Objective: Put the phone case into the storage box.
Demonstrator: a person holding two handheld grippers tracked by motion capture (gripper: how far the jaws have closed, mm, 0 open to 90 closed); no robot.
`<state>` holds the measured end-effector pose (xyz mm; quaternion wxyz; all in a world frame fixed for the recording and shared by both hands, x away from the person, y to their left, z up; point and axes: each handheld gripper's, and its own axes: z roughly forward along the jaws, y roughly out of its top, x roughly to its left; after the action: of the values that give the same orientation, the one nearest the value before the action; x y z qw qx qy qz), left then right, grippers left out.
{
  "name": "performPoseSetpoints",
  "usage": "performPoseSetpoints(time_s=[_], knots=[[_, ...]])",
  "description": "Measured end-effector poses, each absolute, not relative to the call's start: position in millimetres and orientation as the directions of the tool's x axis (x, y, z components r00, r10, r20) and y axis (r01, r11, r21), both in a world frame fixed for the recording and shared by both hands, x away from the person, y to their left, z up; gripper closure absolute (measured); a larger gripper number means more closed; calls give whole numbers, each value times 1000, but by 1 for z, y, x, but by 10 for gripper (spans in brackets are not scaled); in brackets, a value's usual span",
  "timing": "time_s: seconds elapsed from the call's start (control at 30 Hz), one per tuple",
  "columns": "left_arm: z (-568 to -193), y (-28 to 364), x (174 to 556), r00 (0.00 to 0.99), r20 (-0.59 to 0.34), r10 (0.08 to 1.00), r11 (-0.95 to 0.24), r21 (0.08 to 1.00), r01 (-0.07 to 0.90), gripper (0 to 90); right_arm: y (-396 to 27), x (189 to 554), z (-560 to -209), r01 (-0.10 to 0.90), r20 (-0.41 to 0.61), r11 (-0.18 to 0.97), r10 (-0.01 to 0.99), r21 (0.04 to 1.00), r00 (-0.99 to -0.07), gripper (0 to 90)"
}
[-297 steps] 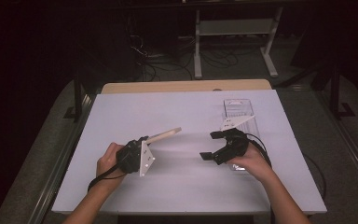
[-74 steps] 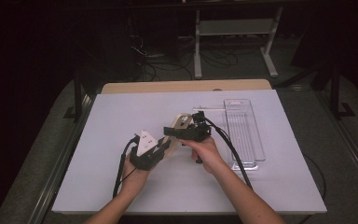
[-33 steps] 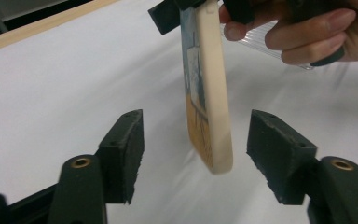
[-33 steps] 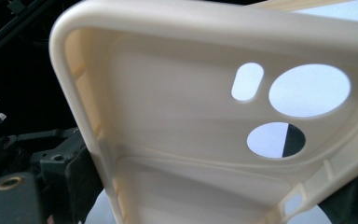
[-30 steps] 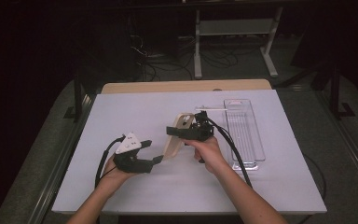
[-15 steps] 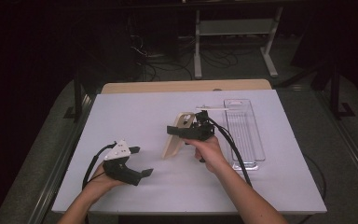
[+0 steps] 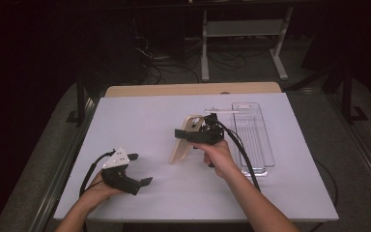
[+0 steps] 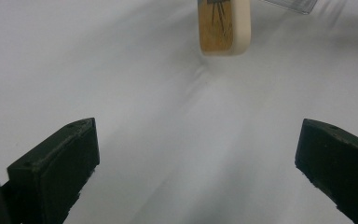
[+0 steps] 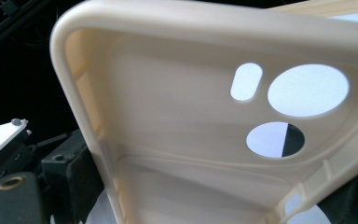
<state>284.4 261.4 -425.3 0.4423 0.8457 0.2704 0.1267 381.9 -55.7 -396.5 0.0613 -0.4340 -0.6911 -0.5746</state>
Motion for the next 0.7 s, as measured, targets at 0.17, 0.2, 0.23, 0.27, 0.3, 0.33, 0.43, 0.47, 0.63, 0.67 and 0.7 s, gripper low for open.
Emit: performPoseSetpoints(time_s=[0.17, 0.2, 0.23, 0.27, 0.3, 0.33, 0.43, 0.47, 0.63, 0.67, 0.7], knots=[[-424, 263, 285, 818, -35, 574, -456, 817, 354, 0, -63, 385, -389, 658, 576, -51, 538, 751, -616, 95], [-424, 262, 285, 820, -40, 571, -455, 816, 357, 0, -66, 385, -388, 656, 575, -52, 539, 753, -616, 96], [-424, 262, 285, 822, -36, 568, -458, 817, 352, 0, -68, 385, -386, 659, 577, -54, 540, 751, -613, 96], [-424, 262, 285, 822, -32, 568, -460, 816, 350, 0, -70, 385, -385, 652, 573, -60, 540, 756, -616, 96], [-424, 262, 285, 823, -30, 567, -462, 816, 348, 0, -73, 386, -383, 651, 575, -64, 541, 756, -614, 96], [-425, 261, 285, 822, -33, 568, -459, 816, 350, 0, -75, 386, -382, 648, 574, -71, 544, 758, -612, 96], [-425, 260, 285, 826, -32, 562, -466, 813, 349, 0, -83, 387, -378, 647, 575, -81, 550, 758, -606, 96], [-425, 260, 285, 827, -31, 562, -469, 811, 349, 0, -85, 387, -377, 645, 575, -86, 553, 759, -603, 96], [-426, 260, 285, 830, -37, 557, -470, 810, 351, 0, -98, 389, -372, 639, 578, -109, 561, 761, -593, 96], [-426, 259, 285, 830, -38, 557, -469, 810, 351, 0, -100, 390, -371, 635, 572, -109, 567, 765, -592, 96], [-426, 259, 285, 830, -37, 556, -470, 810, 351, 0, -102, 390, -369, 635, 575, -115, 569, 764, -588, 96]])
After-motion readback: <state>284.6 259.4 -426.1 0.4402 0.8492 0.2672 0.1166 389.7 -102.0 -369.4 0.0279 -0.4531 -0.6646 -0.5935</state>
